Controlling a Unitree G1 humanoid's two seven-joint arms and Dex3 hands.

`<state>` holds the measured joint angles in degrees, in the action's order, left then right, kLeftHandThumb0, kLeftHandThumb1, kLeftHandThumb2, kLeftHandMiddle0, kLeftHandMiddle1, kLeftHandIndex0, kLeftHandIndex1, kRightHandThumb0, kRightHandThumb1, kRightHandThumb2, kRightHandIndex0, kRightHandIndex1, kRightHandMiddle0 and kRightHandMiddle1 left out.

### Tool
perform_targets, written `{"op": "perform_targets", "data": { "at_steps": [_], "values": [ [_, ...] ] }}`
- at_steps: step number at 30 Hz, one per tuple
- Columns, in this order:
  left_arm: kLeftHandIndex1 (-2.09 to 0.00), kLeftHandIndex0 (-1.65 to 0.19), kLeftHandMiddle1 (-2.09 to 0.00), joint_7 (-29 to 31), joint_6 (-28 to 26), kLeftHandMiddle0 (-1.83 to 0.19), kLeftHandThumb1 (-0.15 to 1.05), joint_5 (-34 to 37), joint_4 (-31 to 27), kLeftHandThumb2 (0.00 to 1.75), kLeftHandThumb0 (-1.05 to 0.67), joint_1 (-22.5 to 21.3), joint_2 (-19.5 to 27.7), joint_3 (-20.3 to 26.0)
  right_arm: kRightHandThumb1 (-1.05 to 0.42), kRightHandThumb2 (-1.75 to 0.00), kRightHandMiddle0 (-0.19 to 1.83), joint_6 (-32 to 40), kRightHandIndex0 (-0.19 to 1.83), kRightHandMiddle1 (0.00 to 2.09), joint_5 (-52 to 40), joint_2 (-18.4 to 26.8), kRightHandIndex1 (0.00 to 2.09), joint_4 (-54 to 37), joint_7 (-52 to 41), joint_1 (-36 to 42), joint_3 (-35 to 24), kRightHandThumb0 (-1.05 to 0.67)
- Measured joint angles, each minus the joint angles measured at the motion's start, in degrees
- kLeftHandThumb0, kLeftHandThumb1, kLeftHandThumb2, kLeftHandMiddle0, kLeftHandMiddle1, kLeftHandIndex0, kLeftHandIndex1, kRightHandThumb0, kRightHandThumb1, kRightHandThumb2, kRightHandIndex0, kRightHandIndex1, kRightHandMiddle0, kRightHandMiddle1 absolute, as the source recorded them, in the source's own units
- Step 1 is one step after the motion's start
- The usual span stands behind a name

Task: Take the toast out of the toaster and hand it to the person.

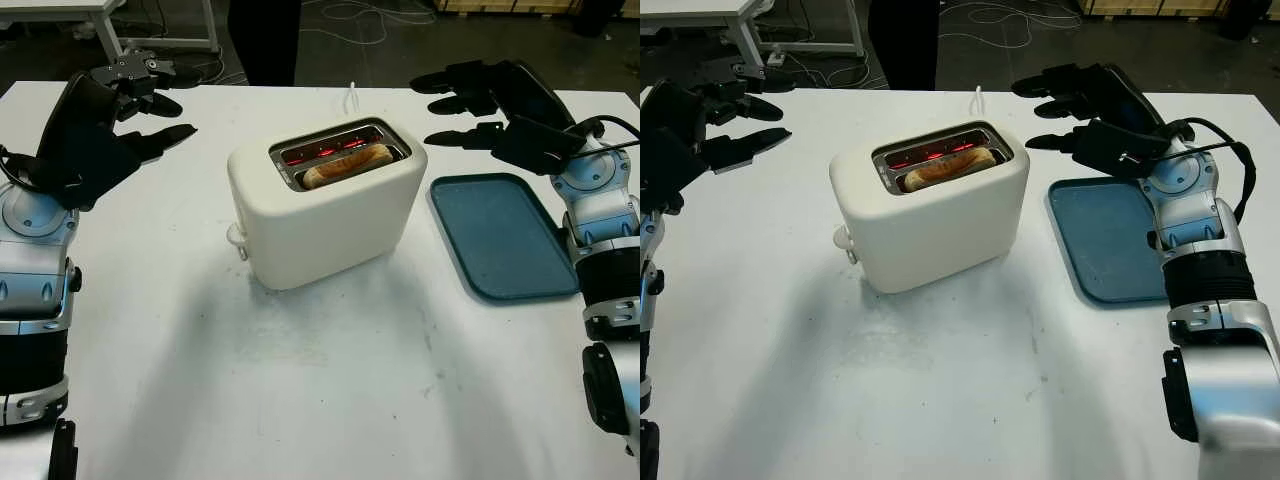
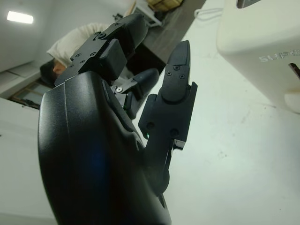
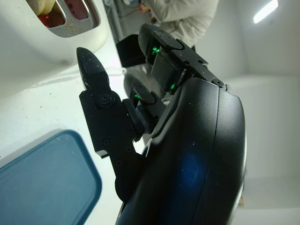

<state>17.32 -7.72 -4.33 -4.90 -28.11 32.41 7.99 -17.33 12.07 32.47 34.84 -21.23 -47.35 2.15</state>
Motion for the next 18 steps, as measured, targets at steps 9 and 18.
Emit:
{"op": "perform_targets", "data": {
  "at_steps": [9, 18],
  "values": [
    [-0.52, -0.49, -1.0, 0.0, 0.0, -0.33, 0.89, 0.0, 0.0, 0.13, -0.25, 0.0, 0.0, 0.0, -0.76, 0.0, 0.77, -0.6, 0.87, 0.01, 0.1, 0.0, 0.02, 0.0, 0.0, 0.0, 0.1, -0.29],
    [-0.54, -0.47, -0.99, 0.0, -0.2, -0.32, 0.89, 0.0, -0.1, 0.13, -0.27, 0.0, 0.0, 0.0, -0.76, 0.0, 0.77, -0.7, 0.87, 0.0, 0.1, 0.0, 0.02, 0.1, 0.0, 0.0, 0.1, -0.28]
  ]
}}
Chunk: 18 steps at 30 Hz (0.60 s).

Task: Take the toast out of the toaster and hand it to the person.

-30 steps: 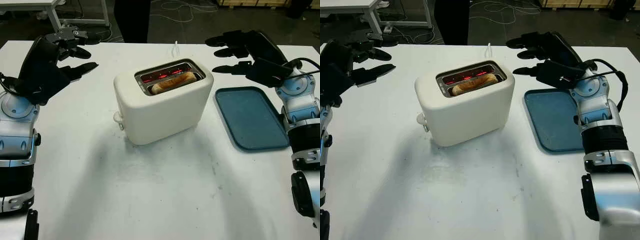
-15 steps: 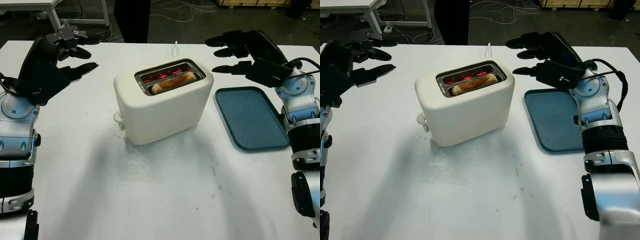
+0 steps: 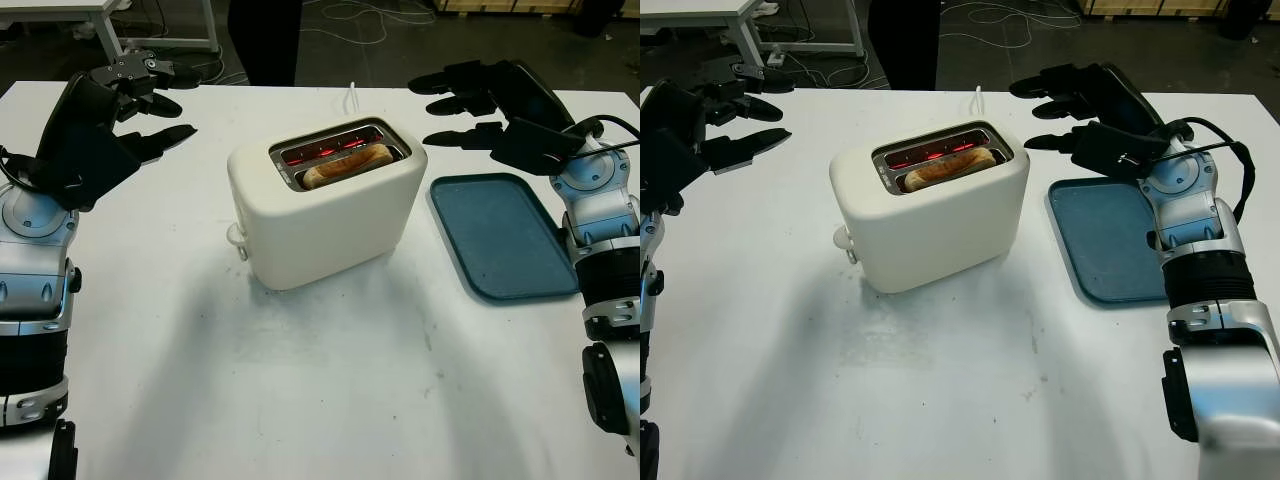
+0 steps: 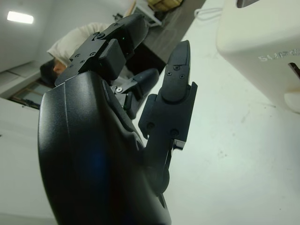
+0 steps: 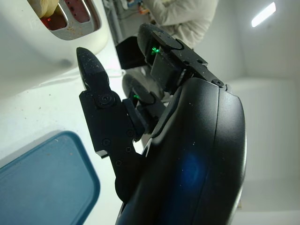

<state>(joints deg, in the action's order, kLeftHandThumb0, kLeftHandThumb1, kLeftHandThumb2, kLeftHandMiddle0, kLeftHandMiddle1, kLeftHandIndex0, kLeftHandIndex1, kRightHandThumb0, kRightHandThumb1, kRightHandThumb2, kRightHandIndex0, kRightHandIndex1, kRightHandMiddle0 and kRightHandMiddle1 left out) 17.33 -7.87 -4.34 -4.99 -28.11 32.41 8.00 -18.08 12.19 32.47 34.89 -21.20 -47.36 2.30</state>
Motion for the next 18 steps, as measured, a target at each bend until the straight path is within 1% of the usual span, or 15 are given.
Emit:
{"op": "perform_targets", "data": {
  "at_steps": [4, 18],
  "values": [
    [-0.54, -0.47, -0.98, 0.0, -1.0, -0.33, 0.89, 0.0, -0.1, 0.13, -0.27, 0.0, 0.0, 0.0, -0.76, 0.0, 0.77, 0.0, 0.87, 0.0, 0.0, 0.0, 0.01, 0.0, 0.0, 0.0, 0.3, -0.28],
    [-0.56, -0.46, -0.97, 0.3, -1.2, -0.33, 0.89, -0.1, -0.2, 0.13, -0.26, 0.0, 0.0, -0.1, -0.78, 0.0, 0.77, -0.7, 0.87, 0.01, 0.0, 0.0, 0.01, 0.7, 0.0, 0.0, 0.4, -0.32]
  ]
}}
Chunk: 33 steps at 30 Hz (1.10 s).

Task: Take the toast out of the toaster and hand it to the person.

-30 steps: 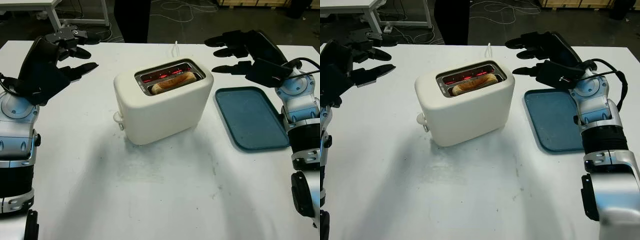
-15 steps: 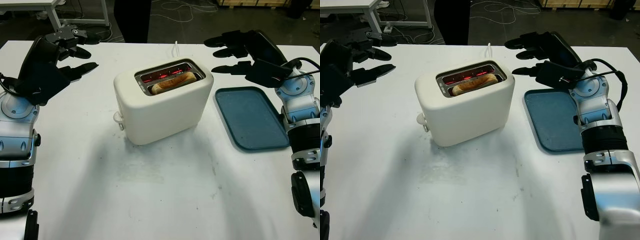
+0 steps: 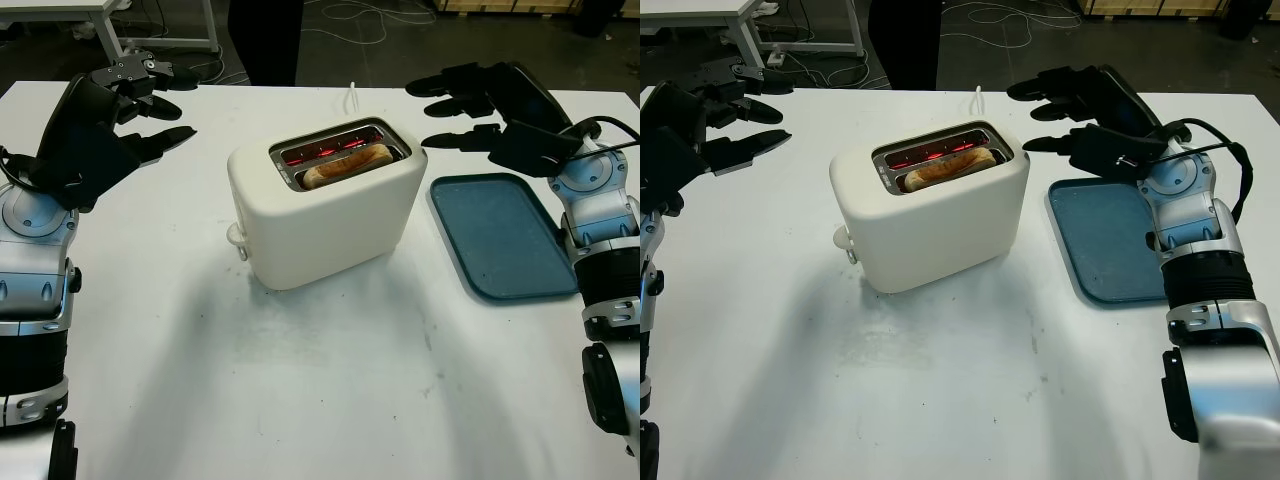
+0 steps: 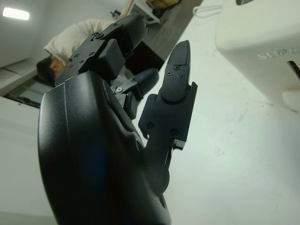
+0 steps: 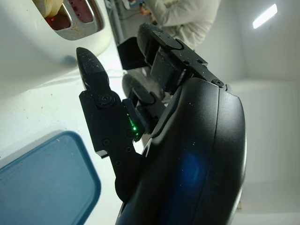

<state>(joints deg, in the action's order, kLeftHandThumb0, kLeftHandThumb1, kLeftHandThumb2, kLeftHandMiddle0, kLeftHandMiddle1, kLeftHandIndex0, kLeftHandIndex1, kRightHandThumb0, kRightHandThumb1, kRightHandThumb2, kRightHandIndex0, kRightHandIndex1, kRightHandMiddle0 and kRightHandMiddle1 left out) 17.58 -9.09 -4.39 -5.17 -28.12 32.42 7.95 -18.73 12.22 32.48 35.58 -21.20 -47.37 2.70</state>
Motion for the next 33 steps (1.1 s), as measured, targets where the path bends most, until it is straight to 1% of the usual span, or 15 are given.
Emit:
{"op": "perform_targets", "data": {
  "at_steps": [13, 33],
  "values": [
    [-0.58, -0.45, -0.97, 0.0, 0.0, -0.33, 0.89, 0.0, 0.0, 0.14, -0.28, 0.0, 0.0, 0.0, -0.78, 0.0, 0.75, 0.0, 0.84, 0.0, 0.0, 0.0, 0.0, 0.0, 0.0, 0.0, 0.0, -0.32],
    [-0.59, -0.44, -0.95, 0.2, -0.1, -0.33, 0.9, 0.1, 0.0, 0.12, -0.27, 0.0, 0.0, 0.0, -0.78, 0.0, 0.76, 0.0, 0.86, 0.0, 0.0, 0.0, 0.01, 0.0, -0.1, 0.0, 0.0, -0.32]
  ]
}}
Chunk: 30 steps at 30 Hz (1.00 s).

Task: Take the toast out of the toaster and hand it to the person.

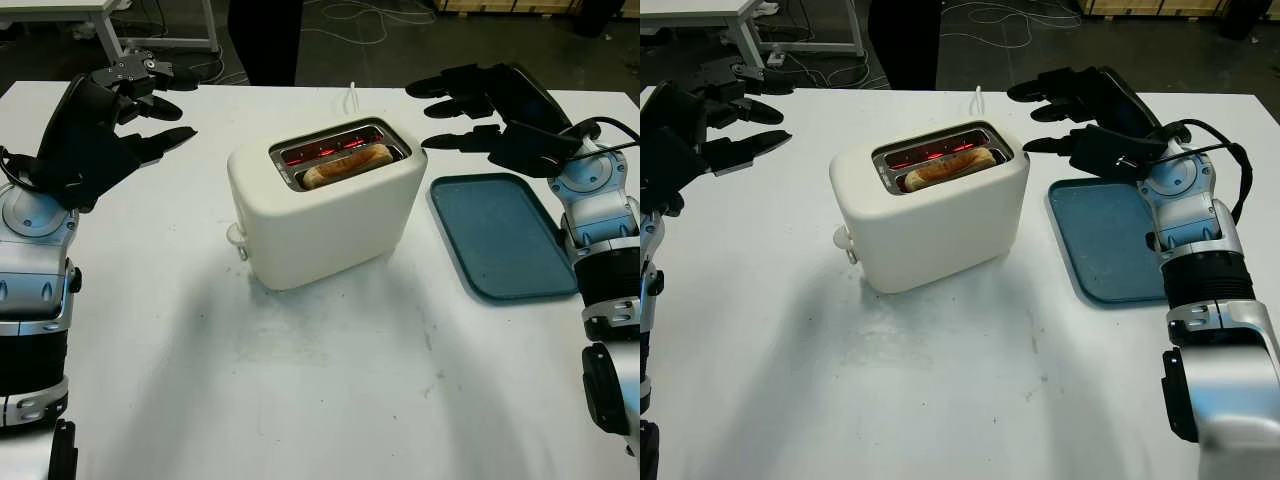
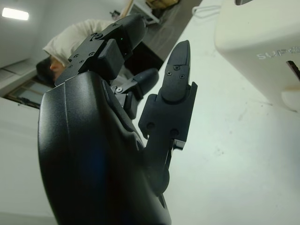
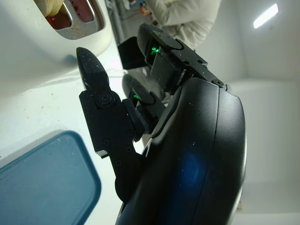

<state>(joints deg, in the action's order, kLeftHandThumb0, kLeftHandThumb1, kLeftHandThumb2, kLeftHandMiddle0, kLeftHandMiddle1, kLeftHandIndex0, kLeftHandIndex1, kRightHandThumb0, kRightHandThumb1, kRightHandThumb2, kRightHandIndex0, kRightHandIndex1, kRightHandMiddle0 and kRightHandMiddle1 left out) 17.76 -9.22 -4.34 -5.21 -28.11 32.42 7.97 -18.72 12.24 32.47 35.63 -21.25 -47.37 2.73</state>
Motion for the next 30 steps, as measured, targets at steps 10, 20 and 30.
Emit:
{"op": "perform_targets", "data": {
  "at_steps": [10, 20, 30],
  "values": [
    [-0.59, -0.44, -0.96, 0.0, -0.1, -0.33, 0.9, 0.0, -0.2, 0.12, -0.26, 0.0, 0.0, 0.0, -0.77, 0.0, 0.76, 0.0, 0.86, 0.0, 0.0, 0.0, 0.01, 0.0, 0.0, 0.0, 0.0, -0.32],
    [-0.6, -0.44, -0.96, 0.0, 0.5, -0.35, 0.9, -0.1, 0.1, 0.11, -0.26, 0.0, 0.0, 0.0, -0.77, 0.0, 0.77, 0.0, 0.87, 0.01, 0.1, 0.0, 0.01, 0.0, 0.1, 0.0, 0.0, -0.31],
    [-0.6, -0.44, -0.96, 0.0, 0.8, -0.34, 0.91, 0.0, 0.2, 0.11, -0.27, 0.0, 0.0, 0.0, -0.77, 0.0, 0.77, 0.0, 0.87, 0.0, 0.1, 0.0, 0.01, 0.0, 0.1, 0.0, 0.0, -0.33]
  ]
}}
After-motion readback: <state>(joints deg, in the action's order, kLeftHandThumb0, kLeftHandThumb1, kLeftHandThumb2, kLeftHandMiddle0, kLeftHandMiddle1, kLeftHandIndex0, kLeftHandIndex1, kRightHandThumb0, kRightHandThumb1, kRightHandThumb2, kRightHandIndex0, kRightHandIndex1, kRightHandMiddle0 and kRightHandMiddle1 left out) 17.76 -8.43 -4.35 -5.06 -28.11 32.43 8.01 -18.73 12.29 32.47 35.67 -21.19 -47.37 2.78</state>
